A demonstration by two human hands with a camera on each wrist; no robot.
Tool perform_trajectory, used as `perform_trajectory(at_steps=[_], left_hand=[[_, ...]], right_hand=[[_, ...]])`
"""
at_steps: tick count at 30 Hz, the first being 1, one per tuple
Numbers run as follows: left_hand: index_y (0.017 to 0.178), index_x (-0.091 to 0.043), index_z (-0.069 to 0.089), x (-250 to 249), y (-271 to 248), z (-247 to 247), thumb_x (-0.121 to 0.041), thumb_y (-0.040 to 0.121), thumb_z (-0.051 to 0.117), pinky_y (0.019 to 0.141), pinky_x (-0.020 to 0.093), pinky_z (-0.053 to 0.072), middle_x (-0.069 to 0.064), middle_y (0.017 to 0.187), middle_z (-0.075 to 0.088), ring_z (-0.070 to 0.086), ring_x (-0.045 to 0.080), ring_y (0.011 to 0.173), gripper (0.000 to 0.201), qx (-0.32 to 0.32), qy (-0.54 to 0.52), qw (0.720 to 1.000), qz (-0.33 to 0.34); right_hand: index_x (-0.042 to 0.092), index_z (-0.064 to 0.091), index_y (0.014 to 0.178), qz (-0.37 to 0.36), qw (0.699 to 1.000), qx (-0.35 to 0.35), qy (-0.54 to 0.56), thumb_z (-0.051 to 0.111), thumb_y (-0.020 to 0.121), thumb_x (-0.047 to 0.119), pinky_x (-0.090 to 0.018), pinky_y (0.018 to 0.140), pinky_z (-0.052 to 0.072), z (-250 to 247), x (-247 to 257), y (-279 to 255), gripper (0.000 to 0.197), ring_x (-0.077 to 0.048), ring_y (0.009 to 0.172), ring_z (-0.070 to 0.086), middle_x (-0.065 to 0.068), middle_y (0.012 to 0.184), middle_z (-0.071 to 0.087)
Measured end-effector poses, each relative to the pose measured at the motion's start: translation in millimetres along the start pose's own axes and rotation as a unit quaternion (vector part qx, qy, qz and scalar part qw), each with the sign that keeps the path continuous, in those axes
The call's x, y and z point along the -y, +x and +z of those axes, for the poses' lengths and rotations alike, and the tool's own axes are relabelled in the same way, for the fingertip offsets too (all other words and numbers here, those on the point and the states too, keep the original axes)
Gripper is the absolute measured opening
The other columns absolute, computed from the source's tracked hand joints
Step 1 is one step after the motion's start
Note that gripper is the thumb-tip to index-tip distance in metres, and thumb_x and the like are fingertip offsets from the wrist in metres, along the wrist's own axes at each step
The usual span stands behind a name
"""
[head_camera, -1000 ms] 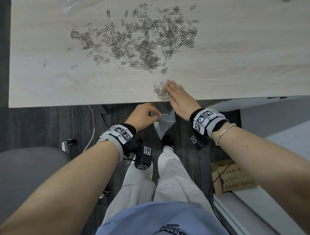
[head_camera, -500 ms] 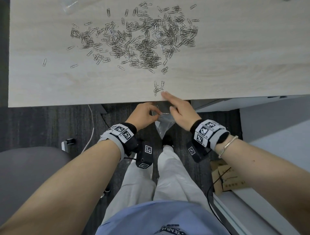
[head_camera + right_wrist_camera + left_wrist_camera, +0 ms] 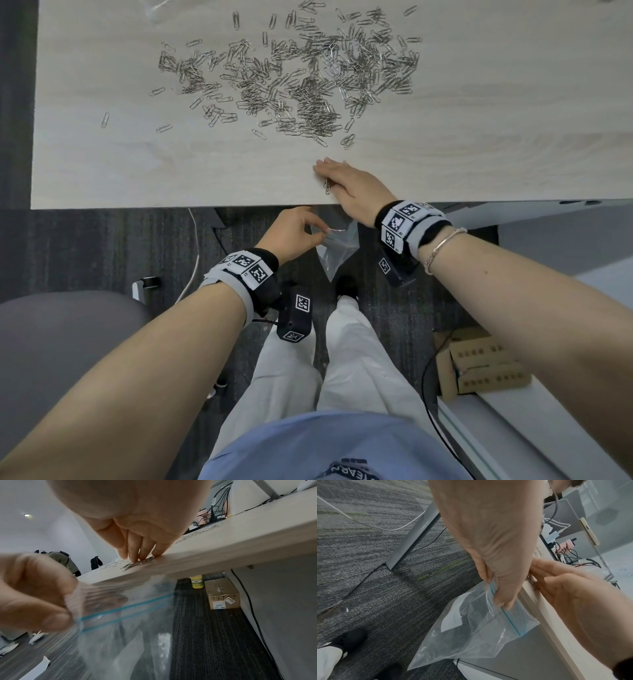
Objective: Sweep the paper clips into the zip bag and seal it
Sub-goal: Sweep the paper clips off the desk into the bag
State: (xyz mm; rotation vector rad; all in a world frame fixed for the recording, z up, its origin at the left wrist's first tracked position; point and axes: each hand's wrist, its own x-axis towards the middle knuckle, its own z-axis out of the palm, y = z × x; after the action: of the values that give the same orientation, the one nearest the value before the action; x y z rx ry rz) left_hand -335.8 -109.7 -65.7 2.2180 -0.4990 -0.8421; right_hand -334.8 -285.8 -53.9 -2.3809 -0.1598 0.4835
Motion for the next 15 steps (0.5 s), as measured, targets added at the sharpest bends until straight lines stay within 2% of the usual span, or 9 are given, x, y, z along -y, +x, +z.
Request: perform_trajectory(at_steps=[3, 7, 10, 13, 15], left_hand=[[0.086, -0.016, 0.075, -0.3, -0.2, 1.8, -0.012, 0.08, 0.068, 0.067, 0.018, 0.039, 0.001, 0.086, 0.061, 0.056, 0.016, 0.079, 0.01, 0.001, -0.009, 1.0, 0.002], [0.087, -0.016, 0.075, 0.7, 0.2, 3.6, -0.013, 0.08, 0.068, 0.082, 0.028, 0.048, 0.001, 0.098, 0.066, 0.062, 0.02, 0.087, 0.01, 0.004, -0.015, 1.0, 0.004], [0.088, -0.015, 0.075, 1.9, 0.1, 2.5, -0.011, 0.079, 0.067, 0.087, 0.034, 0.049, 0.004, 0.101, 0.067, 0.062, 0.02, 0.093, 0.012, 0.009, -0.007, 1.0, 0.012], [0.085, -0.016, 0.074, 1.7, -0.1, 1.9, -0.011, 0.078, 0.067, 0.082, 0.035, 0.05, 0.005, 0.097, 0.066, 0.061, 0.021, 0.089, 0.011, 0.009, -0.007, 1.0, 0.011], [0.084, -0.018, 0.074, 0.6, -0.2, 1.2, -0.013, 0.079, 0.068, 0.076, 0.033, 0.048, 0.007, 0.09, 0.064, 0.06, 0.022, 0.083, 0.01, 0.009, -0.004, 1.0, 0.004]], right_hand=[[0.012, 0.037, 0.142, -0.01, 1.0, 0.014, 0.008, 0.033, 0.092, 0.001, -0.024, 0.119, 0.008, 9.6, 0.0, -17.6, 0.051, -0.015, 0.143, 0.022, -0.006, 0.151, 0.032], [0.012, 0.038, 0.142, -0.013, 0.999, 0.038, 0.022, 0.033, 0.09, -0.001, -0.019, 0.116, 0.009, 17.8, 6.0, -41.7, 0.053, -0.015, 0.142, 0.025, -0.008, 0.151, 0.033], [0.014, 0.042, 0.139, -0.005, 0.998, 0.044, 0.053, 0.036, 0.09, -0.001, -0.023, 0.116, 0.018, 21.5, 10.1, -53.0, 0.051, -0.015, 0.139, 0.031, -0.007, 0.148, 0.037], [0.015, 0.047, 0.136, 0.009, 0.998, 0.009, 0.066, 0.037, 0.09, -0.001, -0.021, 0.114, 0.021, 17.0, 8.2, -55.5, 0.05, -0.015, 0.137, 0.036, -0.006, 0.146, 0.042], [0.016, 0.045, 0.138, 0.02, 0.998, -0.027, 0.056, 0.037, 0.091, 0.0, -0.021, 0.114, 0.018, 10.3, 4.4, -51.3, 0.05, -0.014, 0.138, 0.033, -0.004, 0.147, 0.04]])
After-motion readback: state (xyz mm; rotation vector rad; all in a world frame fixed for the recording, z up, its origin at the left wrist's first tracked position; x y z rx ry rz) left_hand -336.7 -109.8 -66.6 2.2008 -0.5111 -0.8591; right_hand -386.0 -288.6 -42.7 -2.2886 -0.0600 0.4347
